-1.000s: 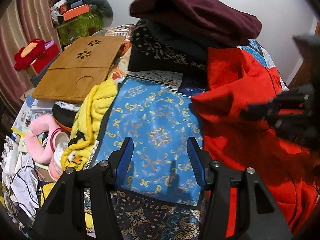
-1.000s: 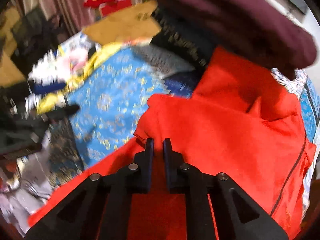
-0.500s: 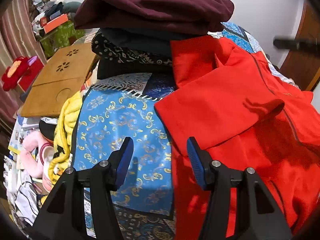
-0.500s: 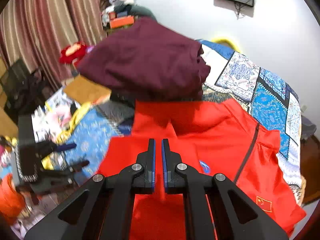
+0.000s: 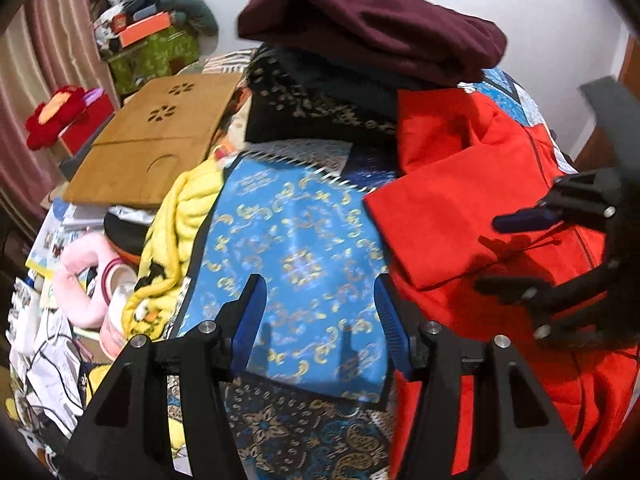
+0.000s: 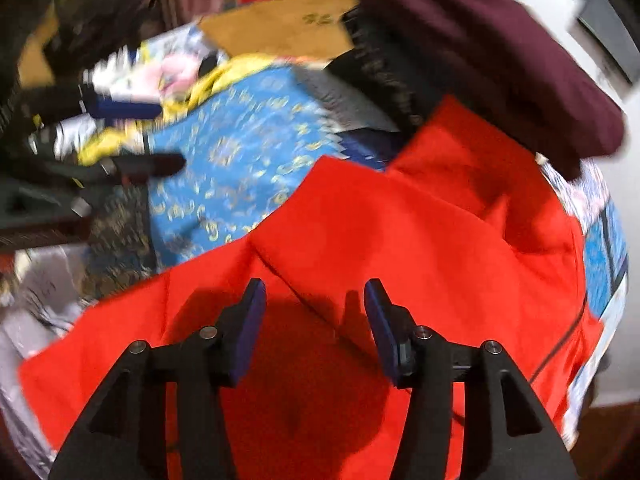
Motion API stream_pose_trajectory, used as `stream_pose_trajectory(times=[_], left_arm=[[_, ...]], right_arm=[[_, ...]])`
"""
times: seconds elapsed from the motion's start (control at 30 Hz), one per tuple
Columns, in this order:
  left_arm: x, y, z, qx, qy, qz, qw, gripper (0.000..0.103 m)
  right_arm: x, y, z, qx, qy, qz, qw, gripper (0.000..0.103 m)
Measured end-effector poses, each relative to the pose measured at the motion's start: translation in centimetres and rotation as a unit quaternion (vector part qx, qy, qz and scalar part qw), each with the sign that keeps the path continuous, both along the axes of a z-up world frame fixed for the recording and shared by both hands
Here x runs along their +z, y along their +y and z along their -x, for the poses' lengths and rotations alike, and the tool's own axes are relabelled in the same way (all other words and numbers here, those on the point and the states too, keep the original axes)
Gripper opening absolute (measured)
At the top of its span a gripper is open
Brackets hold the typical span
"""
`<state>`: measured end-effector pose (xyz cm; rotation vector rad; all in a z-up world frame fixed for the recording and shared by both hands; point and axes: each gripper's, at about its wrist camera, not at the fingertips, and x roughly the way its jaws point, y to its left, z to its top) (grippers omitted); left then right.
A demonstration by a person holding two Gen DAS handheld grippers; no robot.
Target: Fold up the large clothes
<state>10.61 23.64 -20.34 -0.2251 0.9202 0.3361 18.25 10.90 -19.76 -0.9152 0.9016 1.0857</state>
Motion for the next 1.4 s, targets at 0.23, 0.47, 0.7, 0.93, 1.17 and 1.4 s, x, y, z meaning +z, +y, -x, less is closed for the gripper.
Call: stream_pose_trajectory(times=[0.23, 0.47, 0.7, 0.93, 1.17, 1.4], left_arm=[[-1.6, 1.3, 0.8, 0.017, 0.013, 0.011, 0.9997, 0.055], [-2.0, 1.6, 0.6, 0.018, 0.015, 0.015, 0.9996, 0.055], [-1.7, 0.6, -0.7, 0.000, 0.017, 0.010, 0.9998, 0.055], [-1.1, -2.2, -4.3, -0.052, 0.020, -0.011, 0.9984, 0.055], [-3.2, -5.1, -8.6, -0.090, 0.061, -0.006, 0.9940, 0.056], [-4.0, -5.7, -10.9, -0.066, 0.062, 0.004, 0.9959, 0.056]], right_arm=[[-4.8, 3.5, 1.1, 0.038, -0.049, 0.077, 0.995, 0.047], [-4.4, 4.2, -0.4, 0.011, -0.034, 0.030, 0.999, 0.010], [1.4, 1.3, -3.4, -0.093, -0.015, -0.103, 0.990, 0.005], [10.7, -7.2, -8.6, -0.227, -0.020, -0.258, 0.939, 0.005], [14.4, -14.7, -11.4, -0.327, -0.036, -0.343, 0.880, 0.005], [14.1, -22.4, -13.2, -0.423, -0.046, -0.367, 0.827, 0.005]])
